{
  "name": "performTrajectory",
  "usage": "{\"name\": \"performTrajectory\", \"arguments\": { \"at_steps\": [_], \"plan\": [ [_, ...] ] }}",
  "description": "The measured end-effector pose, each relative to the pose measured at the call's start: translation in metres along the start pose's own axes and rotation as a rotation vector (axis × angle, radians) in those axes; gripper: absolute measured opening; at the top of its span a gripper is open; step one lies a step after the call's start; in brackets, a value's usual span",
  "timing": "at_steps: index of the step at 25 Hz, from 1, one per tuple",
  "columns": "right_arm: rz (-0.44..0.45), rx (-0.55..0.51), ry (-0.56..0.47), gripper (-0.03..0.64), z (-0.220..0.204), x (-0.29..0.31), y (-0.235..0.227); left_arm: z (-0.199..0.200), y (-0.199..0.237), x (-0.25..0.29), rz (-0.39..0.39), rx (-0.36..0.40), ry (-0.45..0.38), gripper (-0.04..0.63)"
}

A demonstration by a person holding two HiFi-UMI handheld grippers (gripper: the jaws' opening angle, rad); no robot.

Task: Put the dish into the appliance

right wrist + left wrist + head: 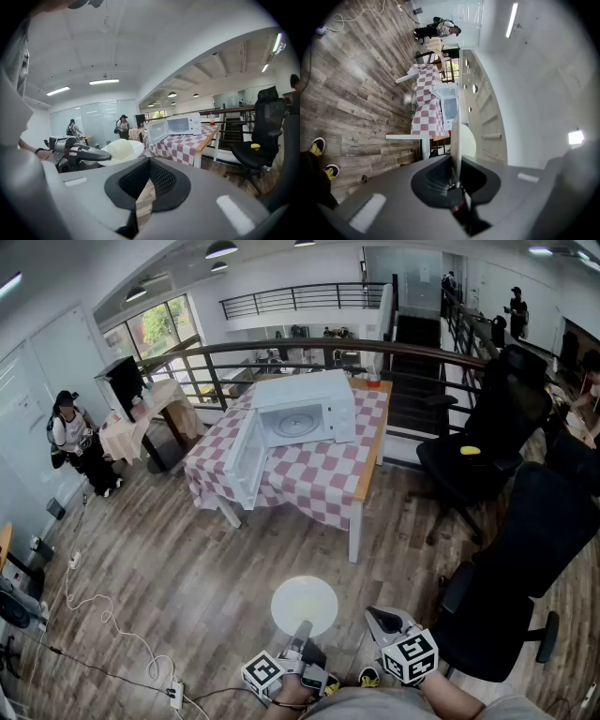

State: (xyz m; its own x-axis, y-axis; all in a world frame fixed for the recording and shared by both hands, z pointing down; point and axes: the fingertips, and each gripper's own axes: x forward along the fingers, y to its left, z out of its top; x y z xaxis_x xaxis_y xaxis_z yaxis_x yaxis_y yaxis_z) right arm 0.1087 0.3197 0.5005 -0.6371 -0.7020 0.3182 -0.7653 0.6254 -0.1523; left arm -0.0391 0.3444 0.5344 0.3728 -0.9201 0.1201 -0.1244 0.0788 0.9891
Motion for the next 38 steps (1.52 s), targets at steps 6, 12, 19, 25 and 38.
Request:
{"name": "performTrajectory", "arguments": {
  "at_steps": [6, 12, 19, 25, 38],
  "plan": [
    [0.012, -0.007, 0.0, 0.0, 0.004, 0.003, 0.01, 0.004, 0.001, -0.007, 0.006, 0.0, -0.005, 0.034],
    [0.003, 0.007, 0.001, 0.0, 0.003, 0.006, 0.016, 0.01, 0.0, -0.013, -0.002, -0.006, -0.006, 0.035],
    [-0.004, 0.041, -0.013, -0.001, 0.005, 0.015, 0.032, 0.03, -0.003, -0.023, -0.023, 0.013, -0.005, 0.034],
    [-0.009, 0.027, -0.02, -0.002, 0.009, 0.027, 0.054, 0.046, -0.001, -0.035, -0.027, 0.017, 0.012, 0.032],
    [0.004, 0.003, -0.018, -0.002, 0.01, 0.052, 0.086, 0.082, 0.006, -0.053, -0.024, 0.011, -0.017, 0.032]
  ]
}}
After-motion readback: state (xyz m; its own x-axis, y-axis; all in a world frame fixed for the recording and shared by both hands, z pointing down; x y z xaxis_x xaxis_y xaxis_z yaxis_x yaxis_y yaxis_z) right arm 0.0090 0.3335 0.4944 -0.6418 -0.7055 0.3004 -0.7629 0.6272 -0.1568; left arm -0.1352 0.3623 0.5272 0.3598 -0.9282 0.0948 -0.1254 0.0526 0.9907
